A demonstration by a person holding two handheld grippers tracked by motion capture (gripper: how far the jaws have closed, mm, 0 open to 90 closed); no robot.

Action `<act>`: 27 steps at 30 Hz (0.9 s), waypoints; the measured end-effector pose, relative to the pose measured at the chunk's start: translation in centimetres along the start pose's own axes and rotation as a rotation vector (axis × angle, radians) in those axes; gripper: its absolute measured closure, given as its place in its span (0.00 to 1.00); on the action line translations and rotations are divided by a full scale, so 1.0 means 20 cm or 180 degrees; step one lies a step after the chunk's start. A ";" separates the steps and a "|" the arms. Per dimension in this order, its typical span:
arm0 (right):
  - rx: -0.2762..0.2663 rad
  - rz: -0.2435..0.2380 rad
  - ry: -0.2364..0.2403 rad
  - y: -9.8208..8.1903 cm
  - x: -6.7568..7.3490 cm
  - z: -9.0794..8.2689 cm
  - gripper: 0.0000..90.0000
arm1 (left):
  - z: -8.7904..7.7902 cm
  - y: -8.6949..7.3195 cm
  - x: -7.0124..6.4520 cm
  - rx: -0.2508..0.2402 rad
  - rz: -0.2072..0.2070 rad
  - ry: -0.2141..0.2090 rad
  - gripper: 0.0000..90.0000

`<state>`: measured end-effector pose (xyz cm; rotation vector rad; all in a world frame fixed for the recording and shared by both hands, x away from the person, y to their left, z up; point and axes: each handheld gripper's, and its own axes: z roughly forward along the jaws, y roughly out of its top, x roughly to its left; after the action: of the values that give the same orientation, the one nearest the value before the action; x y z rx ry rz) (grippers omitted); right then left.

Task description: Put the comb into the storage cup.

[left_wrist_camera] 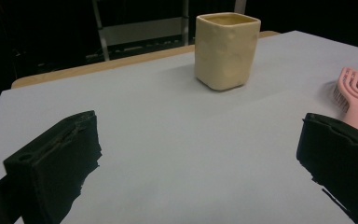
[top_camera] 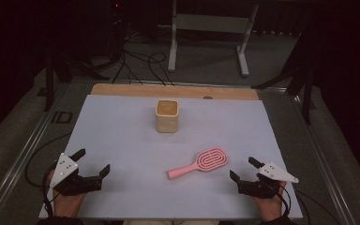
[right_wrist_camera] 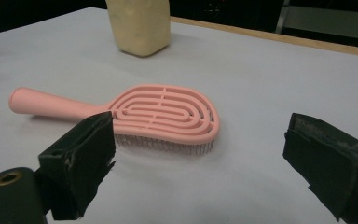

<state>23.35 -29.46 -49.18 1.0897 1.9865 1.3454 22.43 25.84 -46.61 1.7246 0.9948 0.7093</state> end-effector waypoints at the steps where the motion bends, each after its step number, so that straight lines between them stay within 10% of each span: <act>1: 0.0003 0.0001 0.0001 0.00 0.00 0.00 0.10 | 0.00 0.00 0.00 0.0008 0.0013 -0.0008 0.00; 27: 0.0055 -0.0022 0.0156 0.02 0.04 0.07 0.10 | 0.08 0.02 -0.07 0.0103 0.0145 -0.0174 0.00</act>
<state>24.00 -28.01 -49.36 1.0663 2.0389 1.3659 23.16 23.79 -46.75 1.7903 0.9367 0.6749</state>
